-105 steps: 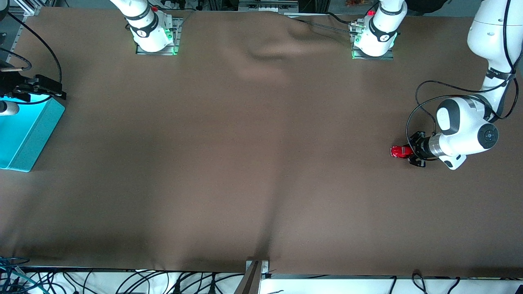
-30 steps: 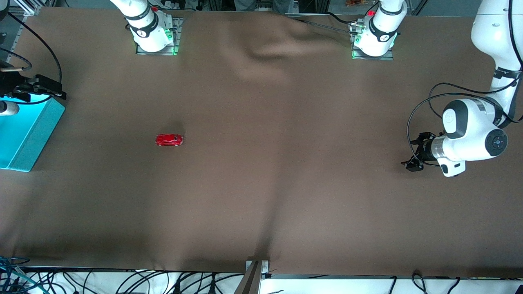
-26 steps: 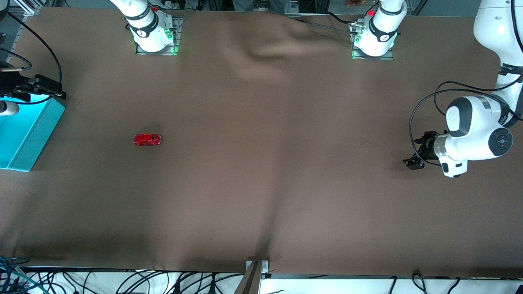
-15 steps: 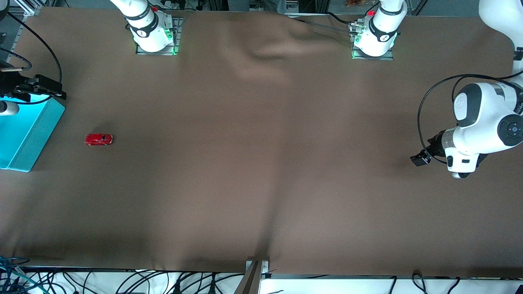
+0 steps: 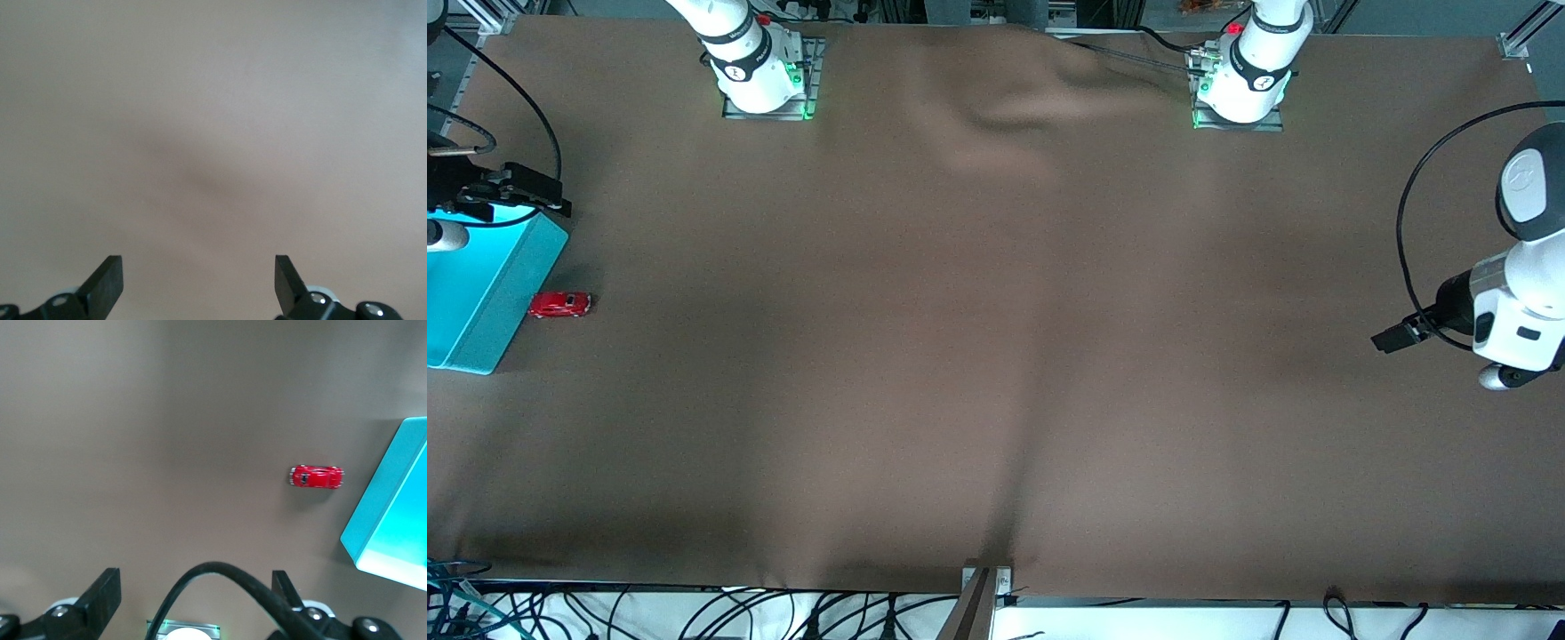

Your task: Wind red beetle toy and store in blue box

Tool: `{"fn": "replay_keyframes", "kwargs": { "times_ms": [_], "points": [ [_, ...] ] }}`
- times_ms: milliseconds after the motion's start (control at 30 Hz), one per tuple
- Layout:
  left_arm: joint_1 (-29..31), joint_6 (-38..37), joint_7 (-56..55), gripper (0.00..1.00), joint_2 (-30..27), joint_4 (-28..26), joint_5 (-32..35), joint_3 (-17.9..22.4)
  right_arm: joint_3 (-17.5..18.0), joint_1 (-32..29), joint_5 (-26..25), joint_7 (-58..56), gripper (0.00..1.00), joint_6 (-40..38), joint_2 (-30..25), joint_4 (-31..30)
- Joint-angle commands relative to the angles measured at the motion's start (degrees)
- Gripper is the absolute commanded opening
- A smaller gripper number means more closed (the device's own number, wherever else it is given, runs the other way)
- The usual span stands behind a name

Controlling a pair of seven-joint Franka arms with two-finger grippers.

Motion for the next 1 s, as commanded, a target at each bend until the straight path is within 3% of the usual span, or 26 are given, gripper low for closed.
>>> {"fn": "replay_keyframes", "kwargs": {
  "times_ms": [0, 433, 967],
  "points": [
    [0.6, -5.3, 11.3, 1.0, 0.5, 6.9, -0.3, -0.4, 0.2, -0.3, 0.5, -0.7, 1.0, -0.2, 0.0, 0.8],
    [0.1, -12.3, 19.1, 1.0, 0.5, 14.9, -0.3, -0.8, 0.2, -0.3, 0.6, -0.5, 1.0, -0.3, 0.0, 0.8],
    [-0.1, -15.3, 19.1, 1.0, 0.2, 18.6, -0.6, -4.8, 0.9, 0.4, 0.1, -0.5, 1.0, 0.6, -0.1, 0.8]
  ]
}}
